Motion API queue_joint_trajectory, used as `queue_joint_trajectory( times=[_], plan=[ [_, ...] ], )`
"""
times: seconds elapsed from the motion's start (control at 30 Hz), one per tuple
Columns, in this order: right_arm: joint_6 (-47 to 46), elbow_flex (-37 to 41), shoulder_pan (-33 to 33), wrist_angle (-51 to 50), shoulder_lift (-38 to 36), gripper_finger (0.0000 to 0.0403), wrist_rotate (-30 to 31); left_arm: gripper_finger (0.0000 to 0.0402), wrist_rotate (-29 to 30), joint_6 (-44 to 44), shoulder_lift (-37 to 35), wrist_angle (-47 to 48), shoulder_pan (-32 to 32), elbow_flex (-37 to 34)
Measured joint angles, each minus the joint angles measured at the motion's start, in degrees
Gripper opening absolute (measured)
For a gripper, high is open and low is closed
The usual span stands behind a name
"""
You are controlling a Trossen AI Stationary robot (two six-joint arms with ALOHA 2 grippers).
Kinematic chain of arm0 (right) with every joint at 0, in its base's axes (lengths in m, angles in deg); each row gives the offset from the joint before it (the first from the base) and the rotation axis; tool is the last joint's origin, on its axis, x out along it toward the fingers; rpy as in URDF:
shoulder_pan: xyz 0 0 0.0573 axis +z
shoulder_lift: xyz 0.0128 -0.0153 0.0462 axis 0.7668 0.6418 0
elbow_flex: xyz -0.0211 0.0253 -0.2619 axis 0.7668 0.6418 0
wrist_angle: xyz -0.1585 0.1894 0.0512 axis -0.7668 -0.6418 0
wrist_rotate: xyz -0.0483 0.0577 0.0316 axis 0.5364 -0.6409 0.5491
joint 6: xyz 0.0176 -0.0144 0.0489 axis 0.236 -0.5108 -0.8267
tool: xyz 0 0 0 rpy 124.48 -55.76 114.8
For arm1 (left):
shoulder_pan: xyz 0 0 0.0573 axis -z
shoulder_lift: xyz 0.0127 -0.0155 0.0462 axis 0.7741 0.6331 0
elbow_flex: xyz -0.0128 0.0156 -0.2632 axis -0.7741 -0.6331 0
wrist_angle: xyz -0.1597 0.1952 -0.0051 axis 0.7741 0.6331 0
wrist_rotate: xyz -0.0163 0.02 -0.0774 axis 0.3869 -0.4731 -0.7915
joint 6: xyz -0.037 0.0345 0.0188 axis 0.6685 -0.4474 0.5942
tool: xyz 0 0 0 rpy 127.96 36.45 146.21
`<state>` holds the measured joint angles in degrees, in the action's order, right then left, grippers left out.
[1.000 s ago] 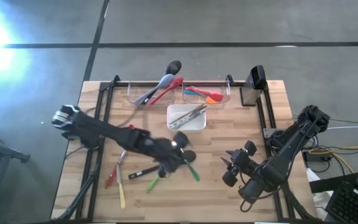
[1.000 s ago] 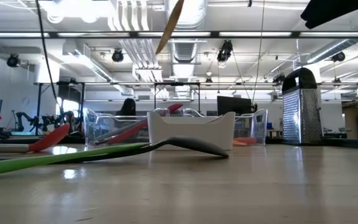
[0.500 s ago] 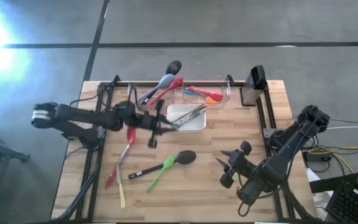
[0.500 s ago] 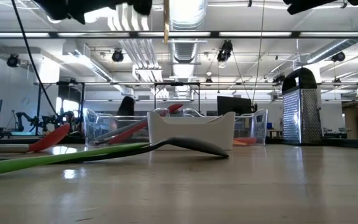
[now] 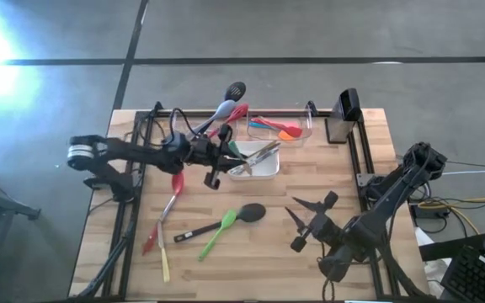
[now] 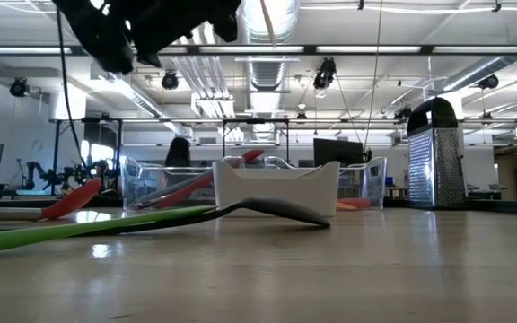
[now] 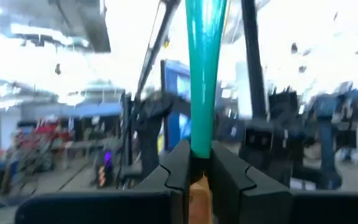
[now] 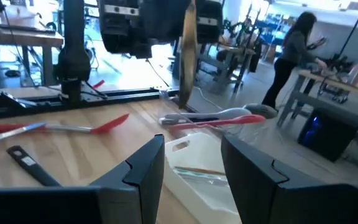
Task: Pick & Place Kitchen Items
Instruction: Put the green table knife into the white bin
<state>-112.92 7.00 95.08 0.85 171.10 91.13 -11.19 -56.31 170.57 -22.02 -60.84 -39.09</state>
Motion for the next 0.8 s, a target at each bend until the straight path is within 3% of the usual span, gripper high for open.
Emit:
queue_joint_trajectory(
  times=[0.1,0.2,0.33,0.47,0.7,0.8],
  plan=[
    [10.27,1.47,-2.27,8.55,0.00,0.0150,-2.34,0.0039,-2.50,4.11,5.29,-9.71,0.07,0.94],
    [18.67,1.90,-4.78,14.11,-0.32,0.0150,-9.52,0.0039,-11.97,7.75,9.79,-12.73,-0.31,3.19],
    [21.11,0.90,-8.29,16.03,-2.58,0.0150,-23.06,0.0039,-24.93,12.60,13.56,-13.28,-0.09,7.09],
    [22.56,0.31,-10.51,16.74,-4.40,0.0150,-31.34,0.0039,-33.78,16.39,14.93,-13.16,0.83,10.02],
    [28.56,2.50,-15.34,31.25,-5.46,0.0150,-47.35,0.0039,-39.95,17.13,15.01,-12.63,3.08,13.78],
    [30.75,2.71,-17.16,34.23,-5.18,0.0150,-50.41,0.0039,-40.74,17.33,15.01,-12.09,3.72,14.56]
  ],
)
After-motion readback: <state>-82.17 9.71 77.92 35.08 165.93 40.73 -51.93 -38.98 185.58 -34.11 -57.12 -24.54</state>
